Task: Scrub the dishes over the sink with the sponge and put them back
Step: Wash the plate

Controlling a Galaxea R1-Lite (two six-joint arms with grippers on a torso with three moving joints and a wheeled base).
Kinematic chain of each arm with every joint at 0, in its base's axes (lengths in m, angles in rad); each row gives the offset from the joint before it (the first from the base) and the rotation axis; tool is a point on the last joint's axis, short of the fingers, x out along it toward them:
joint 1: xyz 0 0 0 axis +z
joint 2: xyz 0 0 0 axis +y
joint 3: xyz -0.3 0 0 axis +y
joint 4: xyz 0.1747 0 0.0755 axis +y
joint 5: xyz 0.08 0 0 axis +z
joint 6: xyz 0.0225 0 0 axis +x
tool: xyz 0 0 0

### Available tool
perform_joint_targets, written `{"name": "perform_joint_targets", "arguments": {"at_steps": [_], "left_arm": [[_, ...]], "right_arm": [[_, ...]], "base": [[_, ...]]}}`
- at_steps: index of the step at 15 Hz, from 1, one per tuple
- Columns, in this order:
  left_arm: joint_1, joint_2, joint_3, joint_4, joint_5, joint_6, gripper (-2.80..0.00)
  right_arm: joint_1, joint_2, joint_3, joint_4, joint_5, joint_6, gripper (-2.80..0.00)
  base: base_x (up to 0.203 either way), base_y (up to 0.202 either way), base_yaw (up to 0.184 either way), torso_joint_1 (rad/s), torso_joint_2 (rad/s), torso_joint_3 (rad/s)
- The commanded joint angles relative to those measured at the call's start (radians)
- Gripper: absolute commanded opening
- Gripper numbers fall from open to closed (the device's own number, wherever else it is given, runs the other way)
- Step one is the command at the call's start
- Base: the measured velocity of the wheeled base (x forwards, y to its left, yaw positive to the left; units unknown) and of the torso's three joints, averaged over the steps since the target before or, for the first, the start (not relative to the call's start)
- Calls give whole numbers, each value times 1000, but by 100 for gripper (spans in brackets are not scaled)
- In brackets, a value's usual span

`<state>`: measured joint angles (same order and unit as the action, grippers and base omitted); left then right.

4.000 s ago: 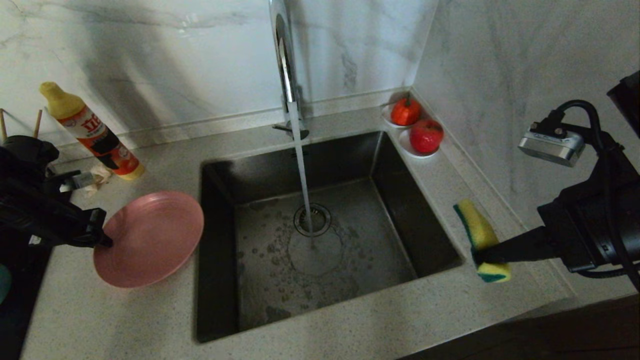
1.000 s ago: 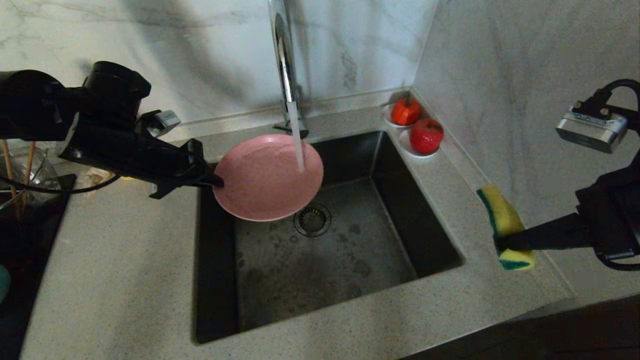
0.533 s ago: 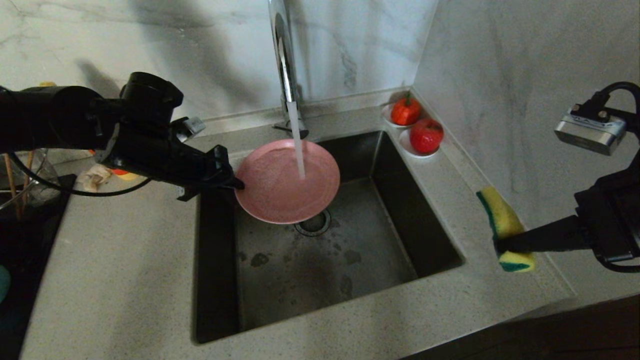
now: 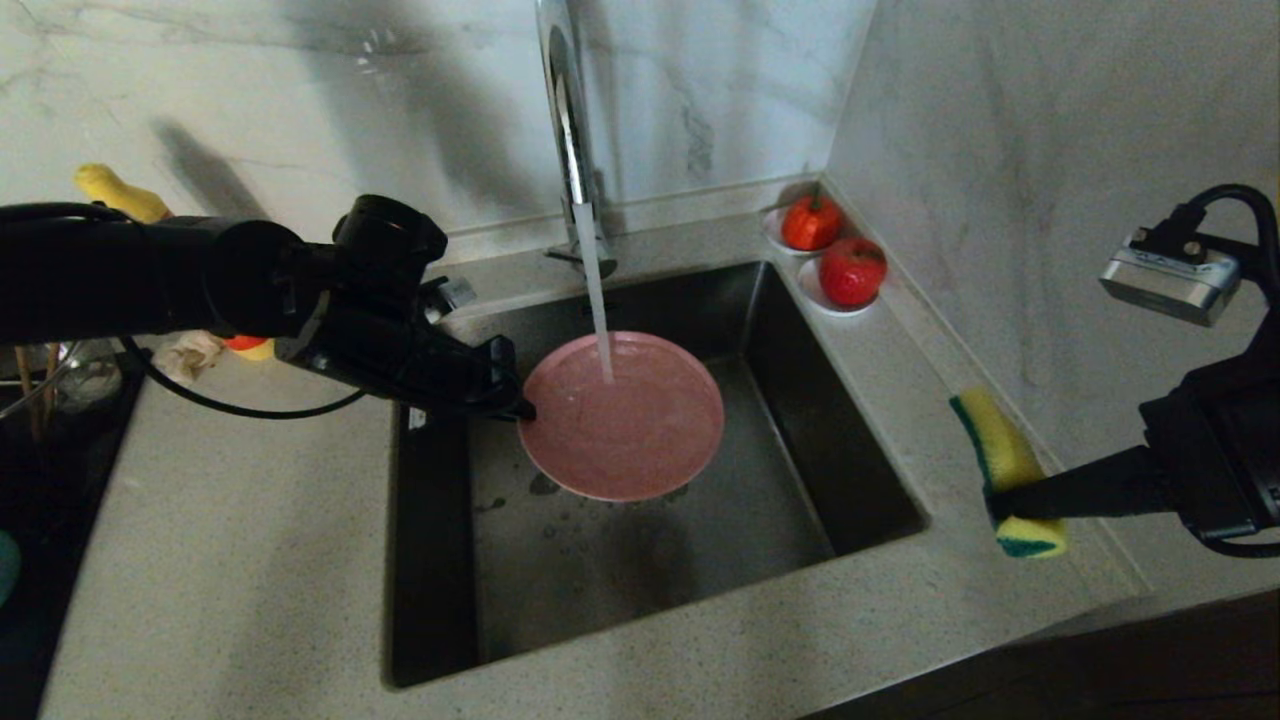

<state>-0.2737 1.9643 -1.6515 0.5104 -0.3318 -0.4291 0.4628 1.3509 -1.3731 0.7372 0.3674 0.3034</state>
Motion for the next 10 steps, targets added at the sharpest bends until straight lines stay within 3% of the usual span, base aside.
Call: {"name": "perform_joint_targets", "arguments": {"at_steps": [1, 3, 5, 7, 10], "left_arm": [[-5, 2, 43, 2, 3, 1, -280], [-3, -14, 62, -2, 25, 3, -280], [11, -44, 62, -22, 111, 3, -280], [38, -87, 58, -27, 148, 3, -280], [88, -161, 53, -29, 194, 46, -280]], "right_arm": [[0, 3, 12, -14, 3, 2, -280], [1, -10, 30, -47, 7, 5, -280], [2, -18, 38, -50, 7, 5, -280], [2, -22, 51, -50, 8, 5, -280], [5, -38, 71, -50, 10, 5, -280]], "base": [[0, 0, 0, 0, 0, 0], [0, 0, 0, 0, 0, 0], [0, 0, 0, 0, 0, 0], [0, 0, 0, 0, 0, 0], [0, 0, 0, 0, 0, 0]]}}
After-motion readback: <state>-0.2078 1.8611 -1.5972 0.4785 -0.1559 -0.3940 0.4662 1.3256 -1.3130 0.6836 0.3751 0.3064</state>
